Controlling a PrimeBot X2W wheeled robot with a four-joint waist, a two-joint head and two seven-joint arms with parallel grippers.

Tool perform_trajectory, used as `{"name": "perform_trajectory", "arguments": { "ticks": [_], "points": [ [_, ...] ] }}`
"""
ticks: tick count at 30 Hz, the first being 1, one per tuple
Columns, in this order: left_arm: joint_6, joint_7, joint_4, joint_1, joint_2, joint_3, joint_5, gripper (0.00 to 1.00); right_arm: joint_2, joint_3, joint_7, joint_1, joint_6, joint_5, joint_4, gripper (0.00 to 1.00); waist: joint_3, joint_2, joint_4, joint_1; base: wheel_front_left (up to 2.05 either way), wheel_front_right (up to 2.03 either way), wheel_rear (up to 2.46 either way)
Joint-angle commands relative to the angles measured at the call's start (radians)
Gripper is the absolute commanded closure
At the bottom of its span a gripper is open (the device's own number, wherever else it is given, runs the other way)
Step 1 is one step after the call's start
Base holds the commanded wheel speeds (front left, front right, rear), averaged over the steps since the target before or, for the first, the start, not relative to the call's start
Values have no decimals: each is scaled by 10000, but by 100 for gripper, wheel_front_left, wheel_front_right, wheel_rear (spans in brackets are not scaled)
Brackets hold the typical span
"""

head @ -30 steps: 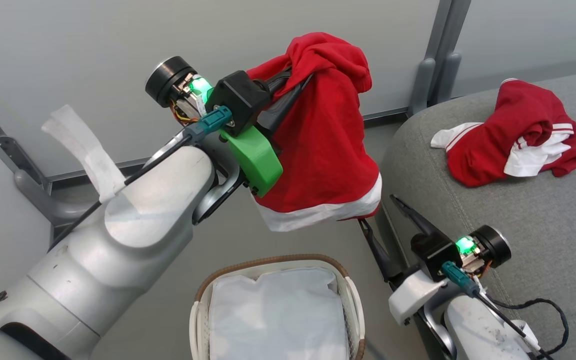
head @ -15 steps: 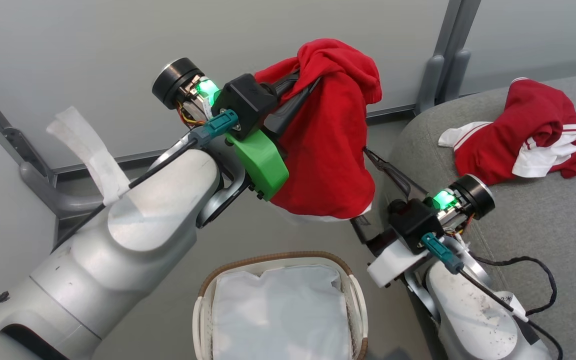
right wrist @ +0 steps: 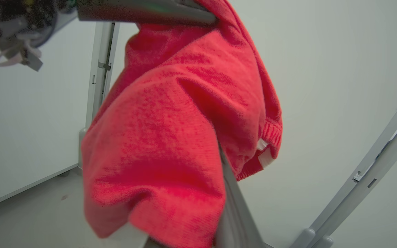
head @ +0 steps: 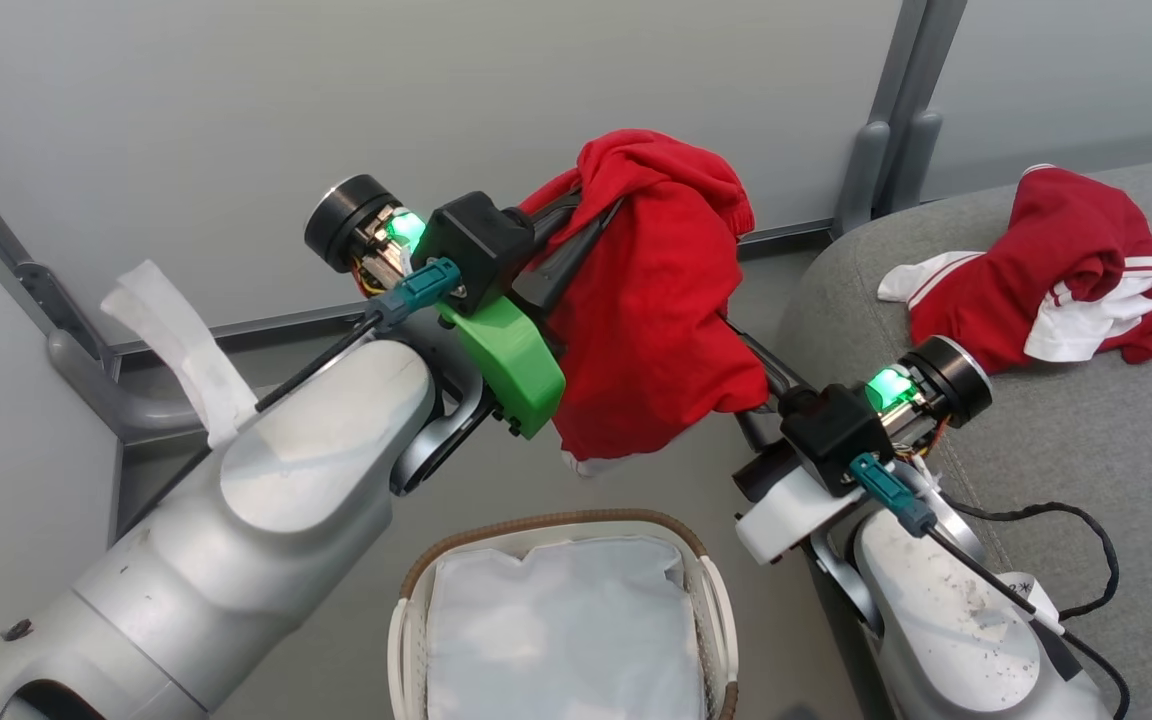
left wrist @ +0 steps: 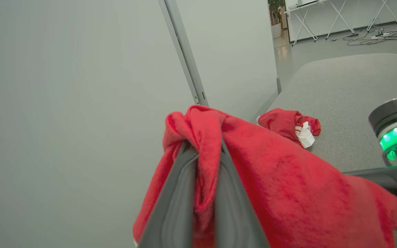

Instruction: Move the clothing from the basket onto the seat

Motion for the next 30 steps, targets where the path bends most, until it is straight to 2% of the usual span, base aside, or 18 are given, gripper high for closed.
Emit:
{"name": "perform_trajectory", "arguments": {
  "ticks": [1, 2, 3, 4, 5, 6, 13, 19, 30],
  "points": [
    [74, -90, 49, 209, 63, 65, -106, 100, -36, -96, -24, 107, -14, 30, -25, 100, -13, 0, -6, 0, 0, 0, 0],
    [94, -129, 73, 285, 81, 100, -130, 100, -36, -138, -24, 125, -14, 45, -24, 100, -25, 0, -16, 0, 0, 0, 0],
    [131, -197, 82, 380, 92, 164, -174, 75, -33, -168, -24, 133, -14, 43, -28, 100, -38, 0, -35, 0, 0, 0, 0],
    [178, -257, 91, 482, 96, 214, -214, 62, -34, -214, -24, 135, -14, 37, -40, 100, -47, 0, -52, 0, 0, 0, 0],
    [190, -299, 110, 601, 99, 258, -264, 24, -34, -270, -24, 136, -14, 36, -56, 100, -54, 0, -66, 0, 0, 0, 0],
    [216, -350, 152, 768, 113, 303, -320, 0, -34, -357, -24, 147, -14, 30, -71, 100, -61, 0, -81, 0, 0, 0, 0],
    [457, -573, 426, 1950, -6, 765, -534, 0, -33, -902, -24, 175, -14, -151, -199, 100, -48, 0, -176, 0, 0, 0, 0],
    [575, -573, 103, 3411, -283, 1888, -165, 0, -34, -1459, -24, 283, -14, -287, -304, 100, 18, 0, -215, 0, 0, 0, 0],
    [81, -569, 182, 5616, -941, 3563, 971, 0, -33, -2034, -24, 569, -14, -439, -286, 100, 91, 0, -276, 0, 0, 0, 0]
  ]
}}
